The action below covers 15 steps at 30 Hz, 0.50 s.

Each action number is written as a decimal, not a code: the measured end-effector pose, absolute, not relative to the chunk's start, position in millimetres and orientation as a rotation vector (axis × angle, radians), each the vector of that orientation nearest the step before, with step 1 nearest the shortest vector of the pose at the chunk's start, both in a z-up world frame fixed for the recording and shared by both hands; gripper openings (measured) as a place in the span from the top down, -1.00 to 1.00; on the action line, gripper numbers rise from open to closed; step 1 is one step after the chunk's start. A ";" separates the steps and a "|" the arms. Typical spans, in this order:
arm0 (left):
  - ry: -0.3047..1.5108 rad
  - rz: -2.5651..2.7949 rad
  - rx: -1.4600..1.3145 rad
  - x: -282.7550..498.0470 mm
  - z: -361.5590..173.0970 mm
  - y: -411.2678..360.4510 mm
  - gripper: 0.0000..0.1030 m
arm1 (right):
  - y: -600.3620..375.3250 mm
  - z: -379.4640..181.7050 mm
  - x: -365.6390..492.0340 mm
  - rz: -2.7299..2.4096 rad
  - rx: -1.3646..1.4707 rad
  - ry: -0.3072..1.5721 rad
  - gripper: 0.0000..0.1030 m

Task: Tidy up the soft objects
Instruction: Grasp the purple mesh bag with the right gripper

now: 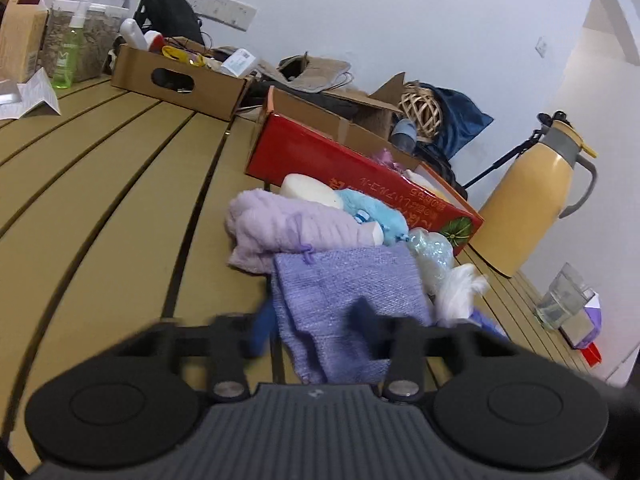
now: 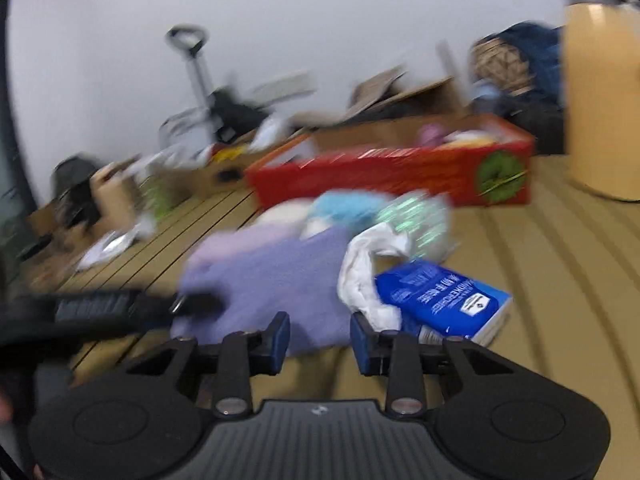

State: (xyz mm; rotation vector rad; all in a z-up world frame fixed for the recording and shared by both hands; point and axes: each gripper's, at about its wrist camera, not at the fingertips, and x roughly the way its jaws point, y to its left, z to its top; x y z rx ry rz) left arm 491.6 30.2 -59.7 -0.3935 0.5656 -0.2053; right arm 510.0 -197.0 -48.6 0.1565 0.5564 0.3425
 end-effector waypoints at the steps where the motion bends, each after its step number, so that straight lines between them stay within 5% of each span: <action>1: 0.554 -0.195 -0.381 490.8 -62.1 29.1 0.56 | -201.4 -48.8 513.9 0.302 0.160 0.542 0.19; 9: 0.556 -0.200 -0.462 493.8 -66.0 40.7 0.71 | -207.2 -44.8 554.0 0.422 0.180 0.591 -0.06; 12: 0.559 -0.240 -0.512 495.3 -66.8 44.9 0.35 | -220.2 -49.9 571.5 0.475 0.297 0.652 -0.05; 15: 0.547 -0.285 -0.506 494.2 -65.5 42.1 0.03 | -230.0 -59.1 575.1 0.537 0.399 0.698 0.31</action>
